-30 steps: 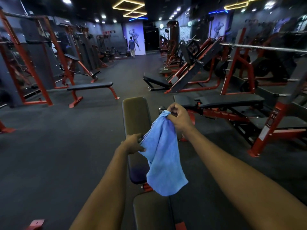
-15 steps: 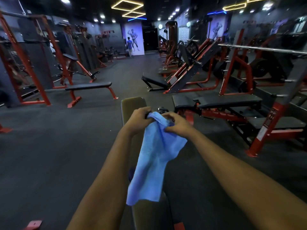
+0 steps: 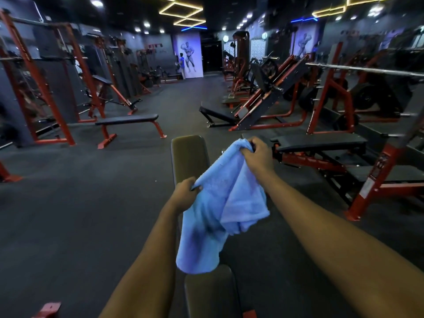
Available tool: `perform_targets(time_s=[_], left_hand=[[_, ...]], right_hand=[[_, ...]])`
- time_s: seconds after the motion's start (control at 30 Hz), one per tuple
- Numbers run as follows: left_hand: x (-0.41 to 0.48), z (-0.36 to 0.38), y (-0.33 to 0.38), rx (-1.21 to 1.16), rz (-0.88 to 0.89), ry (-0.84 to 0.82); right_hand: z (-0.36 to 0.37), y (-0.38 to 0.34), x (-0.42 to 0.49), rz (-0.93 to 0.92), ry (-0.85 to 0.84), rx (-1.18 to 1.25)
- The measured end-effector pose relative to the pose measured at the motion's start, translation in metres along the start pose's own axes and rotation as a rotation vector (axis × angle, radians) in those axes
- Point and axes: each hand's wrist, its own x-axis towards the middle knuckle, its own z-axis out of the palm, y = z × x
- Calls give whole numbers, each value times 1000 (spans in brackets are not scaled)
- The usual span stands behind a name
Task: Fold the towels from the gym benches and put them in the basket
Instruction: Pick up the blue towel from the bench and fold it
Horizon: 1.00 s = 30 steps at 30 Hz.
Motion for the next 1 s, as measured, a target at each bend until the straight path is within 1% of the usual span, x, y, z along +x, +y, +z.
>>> perform_targets(time_s=[0.07,0.13,0.2,0.23,0.27,0.3,0.43,0.53,0.6,0.67,0.77,0.8,0.87,0.9,1.0], left_hand=[[8,-6,13,-14,41,48],[14,-14,34,-16,140,30],[22,-19,51,-29,231,-15],[25,-21,56,-31,258,-10],[27,-23,60,-24,272,13],[28,-24,61,-22,269,39],[15,-15,41,-14,189,38],[-1,-1,9,47,71,-9],[-11,3,-3,51,0,-35],[-18,6,-9,51,-71,-52],[-18,12,-16,120,-156,-103],[-17,12,-17,123,-180,-93],[-13,12,-18,86,-243,2],[-13,10,-16,57,-262,91],[-13,-1,-5,-44,-226,424]], right_hand=[[2,4,-8,6,-148,31],[6,4,-16,4,-394,137],[9,4,-23,15,-619,175],[10,2,-25,11,-675,170],[12,1,-26,0,-676,156],[12,-1,-25,-23,-625,133],[11,-10,-18,-92,-242,106],[5,-10,-10,-54,63,19],[-2,-4,-2,-10,227,-6],[-9,4,2,40,329,-34],[-15,13,0,70,411,-69],[-16,15,-1,81,433,-70],[-21,18,-4,110,458,-94],[-23,19,-6,125,457,-113],[-28,23,-12,216,426,-233]])
